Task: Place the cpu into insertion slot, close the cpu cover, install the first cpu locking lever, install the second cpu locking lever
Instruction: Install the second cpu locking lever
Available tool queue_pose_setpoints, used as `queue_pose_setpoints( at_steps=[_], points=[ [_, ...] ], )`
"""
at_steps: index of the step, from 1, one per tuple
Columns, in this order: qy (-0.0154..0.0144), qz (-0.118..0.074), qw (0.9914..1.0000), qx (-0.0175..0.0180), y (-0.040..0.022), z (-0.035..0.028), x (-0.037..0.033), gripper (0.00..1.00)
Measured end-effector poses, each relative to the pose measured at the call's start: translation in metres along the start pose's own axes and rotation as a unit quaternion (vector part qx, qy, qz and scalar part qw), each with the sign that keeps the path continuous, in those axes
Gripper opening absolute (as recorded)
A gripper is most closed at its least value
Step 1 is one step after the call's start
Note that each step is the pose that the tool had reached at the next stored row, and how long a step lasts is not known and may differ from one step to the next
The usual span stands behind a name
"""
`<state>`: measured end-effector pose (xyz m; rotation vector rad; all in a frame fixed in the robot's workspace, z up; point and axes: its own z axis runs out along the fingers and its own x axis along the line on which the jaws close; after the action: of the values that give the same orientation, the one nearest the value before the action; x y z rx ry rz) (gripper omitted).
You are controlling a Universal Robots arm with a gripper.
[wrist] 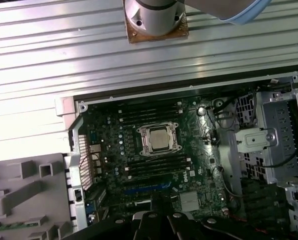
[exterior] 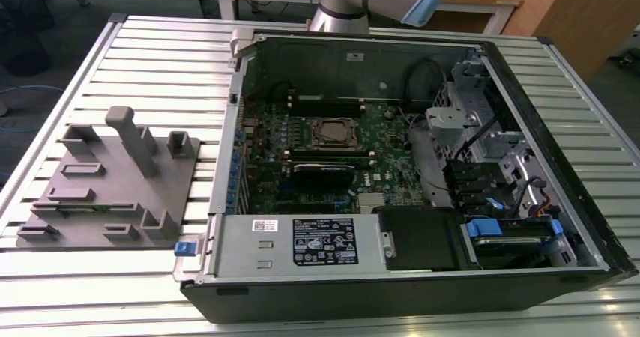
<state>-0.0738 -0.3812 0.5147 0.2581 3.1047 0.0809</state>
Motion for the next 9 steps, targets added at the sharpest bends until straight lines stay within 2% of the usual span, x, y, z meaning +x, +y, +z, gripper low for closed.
queue_pose_setpoints(
  at_steps=[3, 9],
  points=[
    [0.0001, 0.000, 1.00000, 0.0000, 0.0000, 0.0023, 0.0000, 0.11],
    [-0.0002, 0.000, 1.00000, 0.0011, -0.0007, 0.0133, 0.0002, 0.11]
  ],
)
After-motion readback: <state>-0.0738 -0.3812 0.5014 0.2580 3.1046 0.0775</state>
